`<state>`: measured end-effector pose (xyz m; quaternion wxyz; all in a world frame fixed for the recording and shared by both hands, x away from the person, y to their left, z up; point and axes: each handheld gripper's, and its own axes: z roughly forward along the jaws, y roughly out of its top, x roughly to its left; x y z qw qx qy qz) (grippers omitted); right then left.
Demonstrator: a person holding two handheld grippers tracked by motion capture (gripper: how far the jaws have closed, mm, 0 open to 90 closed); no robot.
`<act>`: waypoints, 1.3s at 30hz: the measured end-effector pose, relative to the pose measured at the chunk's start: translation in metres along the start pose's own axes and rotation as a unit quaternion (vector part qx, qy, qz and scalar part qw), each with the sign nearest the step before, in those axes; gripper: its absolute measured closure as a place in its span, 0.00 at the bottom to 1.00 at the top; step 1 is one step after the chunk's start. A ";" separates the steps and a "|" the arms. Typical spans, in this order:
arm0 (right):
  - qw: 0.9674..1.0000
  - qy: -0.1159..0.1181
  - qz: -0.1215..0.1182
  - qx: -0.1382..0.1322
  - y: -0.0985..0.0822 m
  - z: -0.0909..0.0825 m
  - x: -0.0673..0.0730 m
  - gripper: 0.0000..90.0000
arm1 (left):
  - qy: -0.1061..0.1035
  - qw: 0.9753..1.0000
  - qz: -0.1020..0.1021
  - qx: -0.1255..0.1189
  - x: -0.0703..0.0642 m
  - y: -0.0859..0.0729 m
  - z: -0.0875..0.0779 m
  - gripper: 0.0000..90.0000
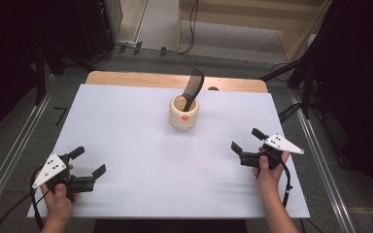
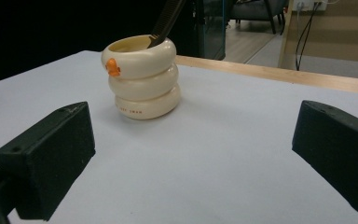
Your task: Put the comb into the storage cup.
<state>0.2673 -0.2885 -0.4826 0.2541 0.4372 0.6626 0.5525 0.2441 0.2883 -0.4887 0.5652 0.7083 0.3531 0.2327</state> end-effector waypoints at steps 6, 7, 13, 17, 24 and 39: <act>1.000 -0.008 -0.002 0.004 -0.006 -0.008 -0.003 0.00 | 0.000 1.000 0.000 0.000 0.000 0.000 0.000 0.00; 1.000 -0.008 -0.001 0.003 -0.007 -0.009 -0.004 0.00 | 0.000 1.000 0.000 0.000 0.000 0.000 0.000 0.00; 1.000 -0.013 0.002 0.003 -0.013 -0.017 -0.008 0.00 | 0.000 1.000 0.000 0.000 0.000 0.000 0.000 0.00; 1.000 -0.016 0.002 0.006 -0.015 -0.022 -0.011 0.00 | 0.001 1.000 0.000 0.000 0.000 0.000 0.000 0.00; 1.000 -0.024 0.005 0.007 -0.021 -0.030 -0.016 0.00 | 0.001 1.000 0.000 0.000 0.000 0.000 0.000 0.00; 0.999 -0.042 0.006 0.014 -0.031 -0.049 -0.027 0.00 | 0.002 1.000 -0.001 -0.001 0.000 0.000 0.000 0.00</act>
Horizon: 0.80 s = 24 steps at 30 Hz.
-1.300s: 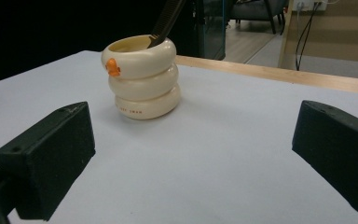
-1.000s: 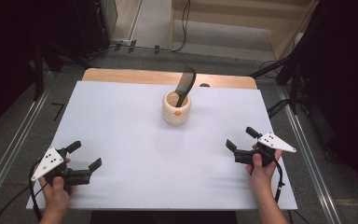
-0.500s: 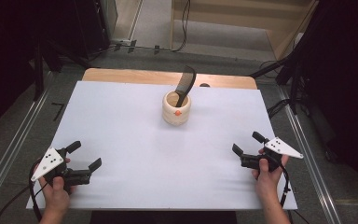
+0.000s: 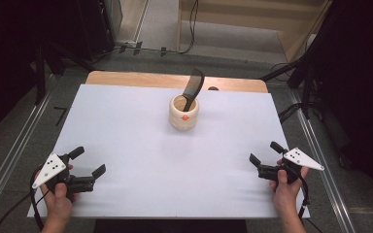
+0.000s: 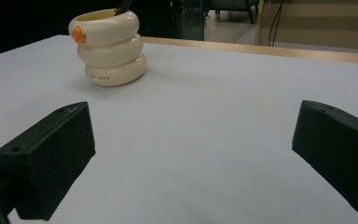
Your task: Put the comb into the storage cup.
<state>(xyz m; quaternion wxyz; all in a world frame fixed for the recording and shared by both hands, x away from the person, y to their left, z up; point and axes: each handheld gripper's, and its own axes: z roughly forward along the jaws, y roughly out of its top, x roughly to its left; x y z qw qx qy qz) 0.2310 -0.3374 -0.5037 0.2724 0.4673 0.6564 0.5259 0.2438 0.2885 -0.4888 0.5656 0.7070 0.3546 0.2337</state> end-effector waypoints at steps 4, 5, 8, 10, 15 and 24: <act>1.000 -0.003 0.001 0.000 -0.002 -0.006 -0.003 0.00 | 0.000 1.000 0.000 -0.001 0.000 0.000 0.000 0.00; 1.000 -0.003 0.001 0.001 -0.003 -0.007 -0.004 0.00 | 0.000 1.000 -0.001 -0.001 0.000 0.000 0.000 0.00; 1.000 -0.006 0.002 0.001 -0.005 -0.011 -0.006 0.00 | 0.000 1.000 -0.001 -0.001 0.000 0.000 0.000 0.00; 1.000 -0.009 0.001 0.004 -0.006 -0.014 -0.007 0.00 | 0.000 1.000 -0.001 -0.001 0.000 0.000 0.000 0.00; 1.000 -0.011 0.005 0.004 -0.008 -0.021 -0.010 0.00 | 0.001 1.000 -0.002 -0.001 0.000 0.000 0.000 0.00; 1.000 -0.019 0.006 0.003 -0.015 -0.035 -0.017 0.00 | 0.002 1.000 -0.002 0.001 0.000 0.000 0.000 0.00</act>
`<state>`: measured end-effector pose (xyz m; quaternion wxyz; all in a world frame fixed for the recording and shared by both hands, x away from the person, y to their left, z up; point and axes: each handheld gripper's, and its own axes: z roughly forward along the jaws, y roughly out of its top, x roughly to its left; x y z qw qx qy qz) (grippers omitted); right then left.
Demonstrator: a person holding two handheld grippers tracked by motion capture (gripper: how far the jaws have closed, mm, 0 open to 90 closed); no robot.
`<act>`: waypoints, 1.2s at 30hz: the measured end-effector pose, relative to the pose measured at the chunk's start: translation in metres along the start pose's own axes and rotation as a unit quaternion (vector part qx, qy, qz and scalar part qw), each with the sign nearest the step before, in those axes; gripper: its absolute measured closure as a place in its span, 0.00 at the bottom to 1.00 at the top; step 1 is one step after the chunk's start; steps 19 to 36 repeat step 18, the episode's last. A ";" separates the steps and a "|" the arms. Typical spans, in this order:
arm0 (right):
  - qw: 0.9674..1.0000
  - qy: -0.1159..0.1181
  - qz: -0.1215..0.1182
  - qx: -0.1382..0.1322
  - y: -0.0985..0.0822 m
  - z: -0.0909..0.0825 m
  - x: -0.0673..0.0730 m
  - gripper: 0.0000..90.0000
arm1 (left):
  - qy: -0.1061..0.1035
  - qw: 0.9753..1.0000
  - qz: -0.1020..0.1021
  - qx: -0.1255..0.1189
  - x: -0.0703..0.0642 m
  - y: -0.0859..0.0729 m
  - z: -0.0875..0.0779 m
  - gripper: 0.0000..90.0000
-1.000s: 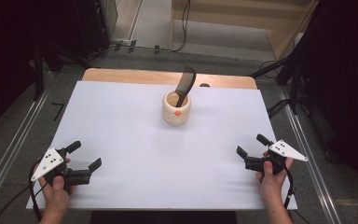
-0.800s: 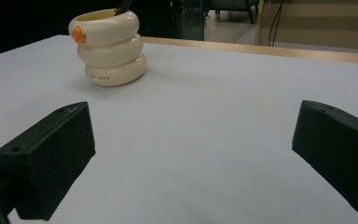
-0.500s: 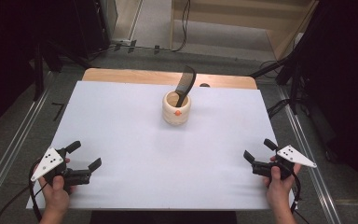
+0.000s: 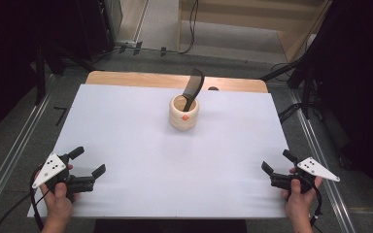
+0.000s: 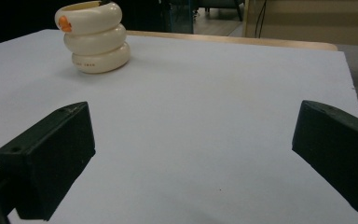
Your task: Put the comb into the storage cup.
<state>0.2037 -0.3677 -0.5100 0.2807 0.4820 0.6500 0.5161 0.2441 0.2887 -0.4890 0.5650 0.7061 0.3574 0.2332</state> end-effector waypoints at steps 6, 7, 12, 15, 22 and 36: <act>1.000 -0.004 0.000 -0.008 -0.002 -0.011 -0.005 0.00 | 0.000 1.000 0.000 0.000 0.000 0.000 0.000 0.00; 1.000 -0.004 0.002 -0.008 -0.002 -0.012 -0.006 0.00 | 0.000 1.000 0.000 0.000 0.000 0.000 0.000 0.00; 1.000 0.006 0.004 -0.023 -0.007 -0.018 -0.010 0.00 | -0.003 1.000 0.001 0.000 0.000 0.000 0.000 0.00; 1.000 0.004 0.005 -0.021 -0.009 -0.017 -0.010 0.00 | -0.003 1.000 0.003 0.002 0.000 0.000 0.000 0.00; 1.000 0.001 -0.002 -0.020 -0.009 -0.015 -0.008 0.00 | -0.004 1.000 0.002 0.001 0.000 0.000 0.000 0.00; 1.000 0.001 -0.002 -0.020 -0.009 -0.015 -0.008 0.00 | -0.004 1.000 0.002 0.001 0.000 0.000 0.000 0.00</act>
